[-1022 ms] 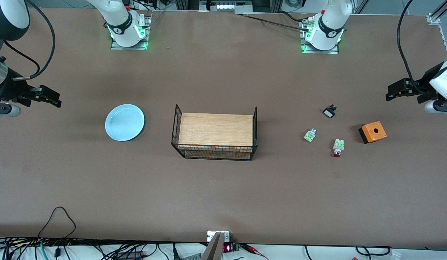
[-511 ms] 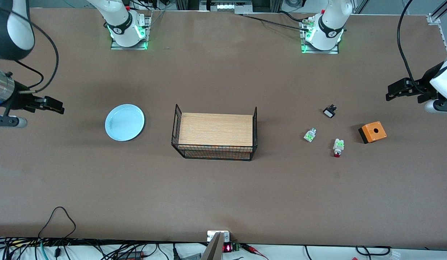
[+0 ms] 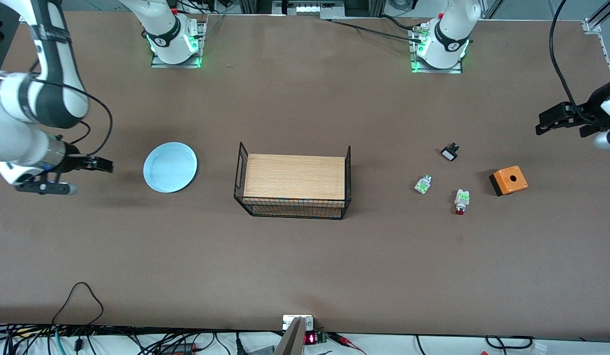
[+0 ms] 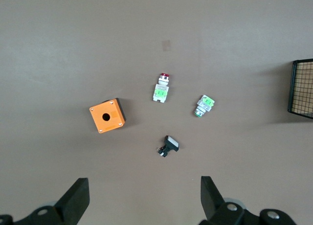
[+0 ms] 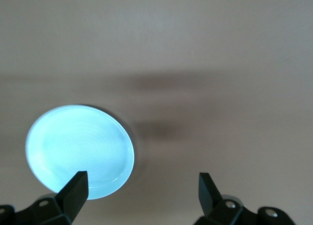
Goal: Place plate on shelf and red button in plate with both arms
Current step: 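Move the right gripper toward the rim of the light blue plate, then close the right gripper on the rim of the blue plate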
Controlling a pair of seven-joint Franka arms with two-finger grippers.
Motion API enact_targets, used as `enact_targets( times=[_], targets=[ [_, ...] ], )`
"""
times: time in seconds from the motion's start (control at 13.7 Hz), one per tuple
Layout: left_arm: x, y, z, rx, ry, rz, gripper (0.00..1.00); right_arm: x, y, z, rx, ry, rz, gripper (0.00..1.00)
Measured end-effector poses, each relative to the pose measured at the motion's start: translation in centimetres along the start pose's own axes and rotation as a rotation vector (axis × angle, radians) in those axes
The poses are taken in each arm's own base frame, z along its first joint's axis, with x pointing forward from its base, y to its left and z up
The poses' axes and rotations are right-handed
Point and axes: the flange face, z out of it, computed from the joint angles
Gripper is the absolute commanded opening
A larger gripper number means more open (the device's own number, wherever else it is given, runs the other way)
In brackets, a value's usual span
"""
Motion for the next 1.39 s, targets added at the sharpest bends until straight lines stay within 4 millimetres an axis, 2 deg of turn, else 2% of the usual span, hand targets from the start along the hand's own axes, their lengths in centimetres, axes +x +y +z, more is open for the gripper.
enact_targets(
  times=[0.22, 0.37, 0.66, 1.02, 1.24, 1.39],
  targets=[
    [-0.1, -0.8, 0.0, -0.001, -0.001, -0.015, 1.0, -2.5, 0.4, 6.9, 0.004, -0.012, -0.094, 1.0],
    [-0.1, -0.6, 0.0, -0.001, -0.002, -0.01, 1.0, -3.7, 1.0, 9.8, 0.009, -0.03, -0.155, 1.0],
    [-0.2, -0.1, 0.1, -0.002, -0.017, -0.001, 1.0, -3.6, 0.6, 12.1, 0.007, -0.037, -0.182, 1.0],
    [-0.5, 0.1, 0.0, -0.003, -0.028, 0.001, 1.0, -3.3, -1.7, 14.0, 0.011, -0.042, -0.225, 0.99],
    [-0.5, 0.3, 0.0, -0.003, -0.029, 0.004, 1.0, -3.4, -2.1, 15.1, 0.012, -0.055, -0.232, 0.89],
    [-0.5, 0.3, 0.0, -0.003, -0.029, 0.004, 1.0, -3.4, -2.1, 15.6, 0.012, -0.063, -0.232, 0.77]
  ],
)
